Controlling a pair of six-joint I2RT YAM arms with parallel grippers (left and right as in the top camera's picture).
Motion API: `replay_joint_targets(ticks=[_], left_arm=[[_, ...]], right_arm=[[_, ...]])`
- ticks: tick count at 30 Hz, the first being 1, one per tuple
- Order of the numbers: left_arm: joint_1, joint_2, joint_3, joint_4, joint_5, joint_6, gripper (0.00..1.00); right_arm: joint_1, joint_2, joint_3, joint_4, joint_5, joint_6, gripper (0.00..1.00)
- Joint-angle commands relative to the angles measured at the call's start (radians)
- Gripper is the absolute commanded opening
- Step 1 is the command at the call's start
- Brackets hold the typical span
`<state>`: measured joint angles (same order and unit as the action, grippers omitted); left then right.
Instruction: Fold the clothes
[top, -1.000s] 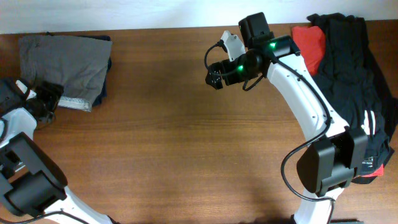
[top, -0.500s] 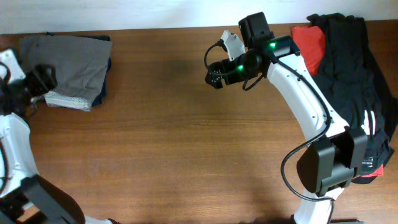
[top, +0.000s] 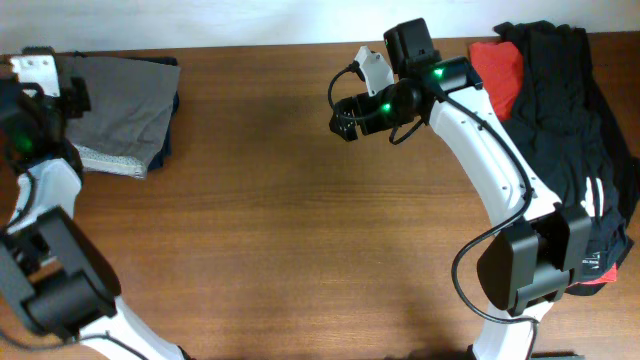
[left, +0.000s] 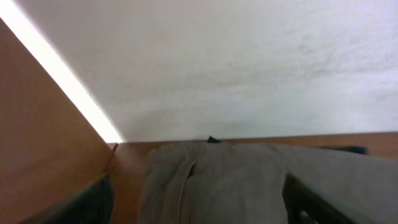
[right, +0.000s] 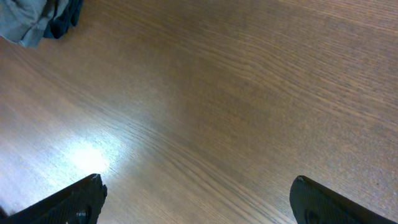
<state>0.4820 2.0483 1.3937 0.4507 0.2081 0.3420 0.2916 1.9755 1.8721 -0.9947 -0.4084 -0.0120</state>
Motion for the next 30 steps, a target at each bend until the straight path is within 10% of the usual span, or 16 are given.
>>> replay_joint_targets(ticks=[1,3,18,30], left_arm=[[-0.022,0.131,0.002,0.072,-0.016,0.024,0.87],[-0.035,0.199,0.002,0.092,-0.025,0.023,0.99],[-0.054,0.242,0.028,0.018,-0.12,-0.092,0.99],[-0.073,-0.158,0.196,-0.527,-0.118,-0.17,0.99]], right_arm=[[0.003,-0.003,0.003,0.0,-0.005,-0.007,0.99],[0.003,-0.003,0.002,-0.004,-0.005,-0.006,0.99],[0.003,-0.003,0.001,-0.041,-0.006,-0.007,0.99],[-0.022,-0.036,0.166,-0.072,0.053,-0.063,0.99]])
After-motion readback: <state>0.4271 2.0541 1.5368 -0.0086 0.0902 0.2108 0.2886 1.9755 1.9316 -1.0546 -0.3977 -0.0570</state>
